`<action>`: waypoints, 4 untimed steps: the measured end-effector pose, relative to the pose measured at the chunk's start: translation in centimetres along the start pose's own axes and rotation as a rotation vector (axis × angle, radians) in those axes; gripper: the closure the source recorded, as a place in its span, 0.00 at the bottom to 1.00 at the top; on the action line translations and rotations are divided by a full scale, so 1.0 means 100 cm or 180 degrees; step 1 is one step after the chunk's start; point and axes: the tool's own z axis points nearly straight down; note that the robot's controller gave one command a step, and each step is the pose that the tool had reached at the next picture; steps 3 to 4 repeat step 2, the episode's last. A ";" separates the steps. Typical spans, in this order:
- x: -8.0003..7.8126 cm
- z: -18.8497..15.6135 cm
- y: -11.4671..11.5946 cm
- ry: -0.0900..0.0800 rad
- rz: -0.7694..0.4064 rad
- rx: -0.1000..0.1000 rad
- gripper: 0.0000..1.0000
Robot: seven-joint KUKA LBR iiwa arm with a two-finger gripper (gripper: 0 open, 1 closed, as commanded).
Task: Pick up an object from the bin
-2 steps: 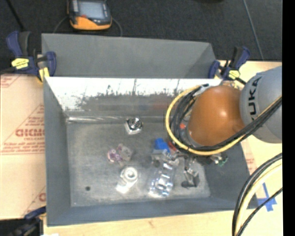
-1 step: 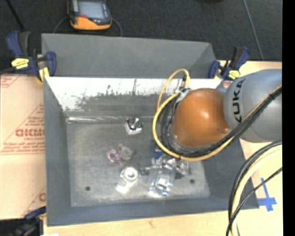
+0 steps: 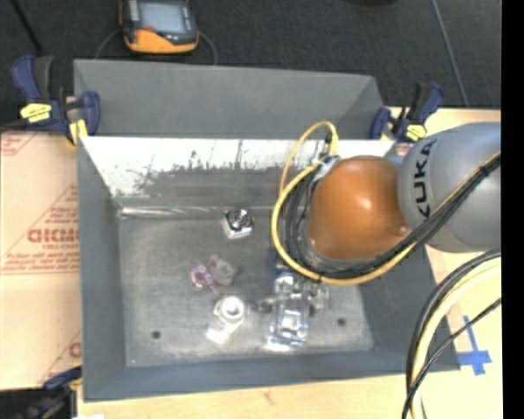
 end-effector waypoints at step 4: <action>-0.014 -0.168 0.023 0.0002 -0.0053 0.0008 1.00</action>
Offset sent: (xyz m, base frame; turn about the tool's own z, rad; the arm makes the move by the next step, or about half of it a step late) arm -0.0124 0.0101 0.0808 -0.0012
